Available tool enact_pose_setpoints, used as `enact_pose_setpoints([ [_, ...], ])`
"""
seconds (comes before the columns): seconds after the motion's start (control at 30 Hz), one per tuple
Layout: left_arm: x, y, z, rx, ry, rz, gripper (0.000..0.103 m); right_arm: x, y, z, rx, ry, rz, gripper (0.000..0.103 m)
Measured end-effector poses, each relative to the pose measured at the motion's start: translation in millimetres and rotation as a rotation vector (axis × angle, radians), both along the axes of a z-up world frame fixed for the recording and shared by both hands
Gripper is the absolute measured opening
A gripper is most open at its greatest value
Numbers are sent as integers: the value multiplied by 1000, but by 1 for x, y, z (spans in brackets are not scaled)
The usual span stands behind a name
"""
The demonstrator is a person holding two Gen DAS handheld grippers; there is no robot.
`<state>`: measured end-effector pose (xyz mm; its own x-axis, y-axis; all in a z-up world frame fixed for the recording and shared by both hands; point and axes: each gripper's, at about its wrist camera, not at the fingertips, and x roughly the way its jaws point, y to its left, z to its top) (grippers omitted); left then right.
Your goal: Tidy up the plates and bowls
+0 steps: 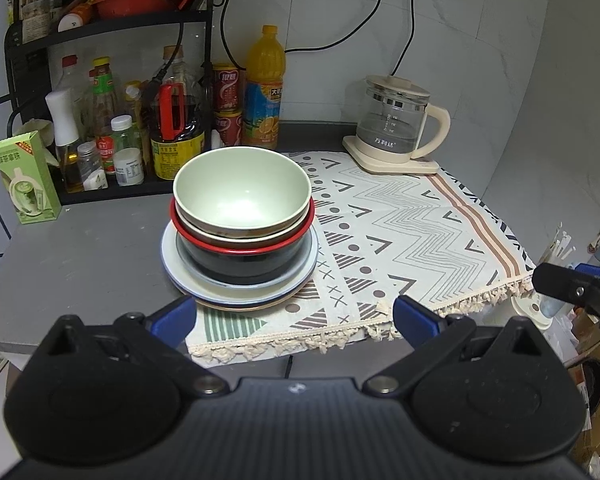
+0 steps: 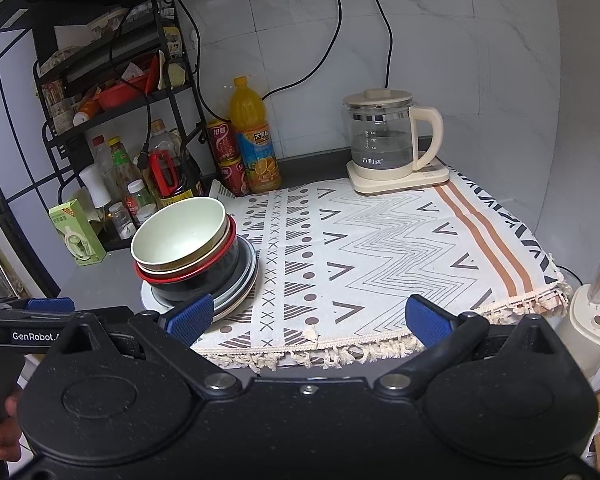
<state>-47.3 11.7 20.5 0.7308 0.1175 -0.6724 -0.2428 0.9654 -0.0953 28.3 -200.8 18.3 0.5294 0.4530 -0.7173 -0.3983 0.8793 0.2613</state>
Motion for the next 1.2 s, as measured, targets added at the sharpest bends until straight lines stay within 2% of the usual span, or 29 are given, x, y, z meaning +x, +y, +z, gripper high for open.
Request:
enact_pose_setpoints([
  [1.2, -5, -16, -1, -1, 2, -18, 103, -6, -10, 0, 18, 21, -39, 103],
])
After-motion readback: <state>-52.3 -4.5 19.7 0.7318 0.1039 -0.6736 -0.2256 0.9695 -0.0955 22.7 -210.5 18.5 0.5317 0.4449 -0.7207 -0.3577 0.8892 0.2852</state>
